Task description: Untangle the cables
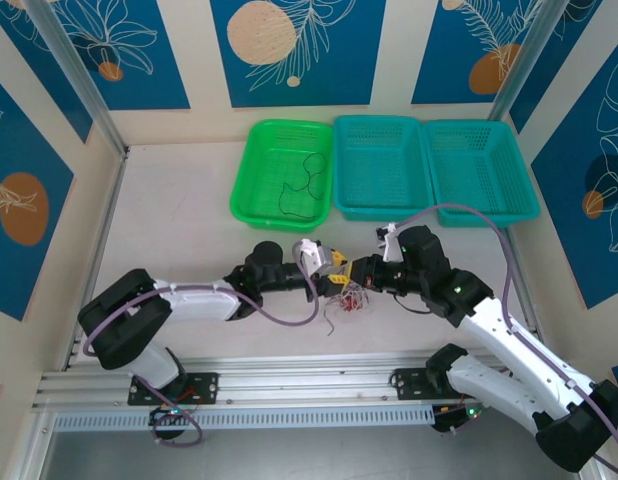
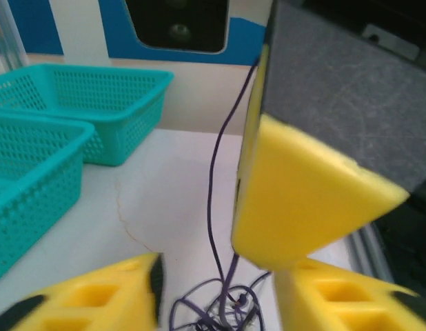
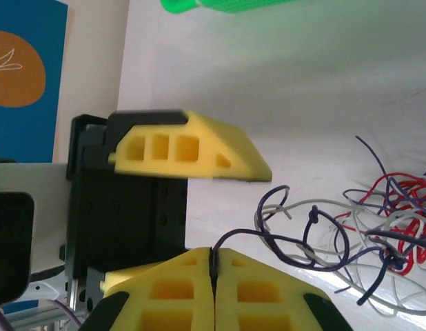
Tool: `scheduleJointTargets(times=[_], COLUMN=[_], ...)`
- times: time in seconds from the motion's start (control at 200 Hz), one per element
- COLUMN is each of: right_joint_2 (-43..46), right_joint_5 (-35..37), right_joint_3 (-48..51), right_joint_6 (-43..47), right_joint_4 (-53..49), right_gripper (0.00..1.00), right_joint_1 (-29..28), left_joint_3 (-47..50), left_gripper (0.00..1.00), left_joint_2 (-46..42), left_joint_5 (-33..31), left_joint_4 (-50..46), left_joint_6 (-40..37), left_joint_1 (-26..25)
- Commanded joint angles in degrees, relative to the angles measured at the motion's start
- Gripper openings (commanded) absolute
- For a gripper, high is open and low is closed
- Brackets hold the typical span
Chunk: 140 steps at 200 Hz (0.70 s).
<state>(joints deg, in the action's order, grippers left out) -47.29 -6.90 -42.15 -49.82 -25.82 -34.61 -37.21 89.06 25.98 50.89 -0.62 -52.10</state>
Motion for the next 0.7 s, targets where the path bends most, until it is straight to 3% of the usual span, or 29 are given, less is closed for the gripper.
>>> scheduleJointTargets(times=[0.0,0.075,0.125,0.245,0.47,0.56,0.615,0.695], right_joint_2=[-0.2,0.0,0.4,1.4,7.1,11.2,12.9,12.2], right_joint_5=[-0.3,0.8,3.0,11.8,17.2,19.3,19.6,17.4], right_joint_3=[-0.7,-0.2,0.3,1.3,6.4,9.6,11.7,13.9], right_joint_6=[1.1,0.9,0.6,0.3,0.2,0.0,0.2,1.0], right_joint_4=[1.7,1.6,0.7,-5.0,-7.1,-6.4,-4.7,0.1], right_gripper=[0.0,0.0,0.0,0.21,0.26,0.34,0.47,0.55], right_joint_1=[-1.0,-1.1,-1.0,-0.5,-0.1,0.1,0.0,0.0], left_joint_3=[-1.5,-1.6,-1.2,0.2,0.4,2.1,2.4,2.7], left_gripper=[0.21,0.0,0.0,0.0,0.0,0.0,0.0,0.0], left_joint_2=[0.9,1.1,0.9,-0.2,-2.5,-3.6,-4.2,-4.9], left_joint_5=[-1.3,-2.0,-3.0,-7.6,-21.8,-22.4,-22.2,-21.2], left_joint_4=[6.0,4.6,4.0,2.5,-7.2,-5.7,-6.4,-6.6], left_joint_6=[2.6,2.3,2.3,3.4,8.3,10.6,11.4,12.0], left_joint_1=[-0.5,-0.5,-0.5,-0.5,-0.1,0.2,0.2,0.2])
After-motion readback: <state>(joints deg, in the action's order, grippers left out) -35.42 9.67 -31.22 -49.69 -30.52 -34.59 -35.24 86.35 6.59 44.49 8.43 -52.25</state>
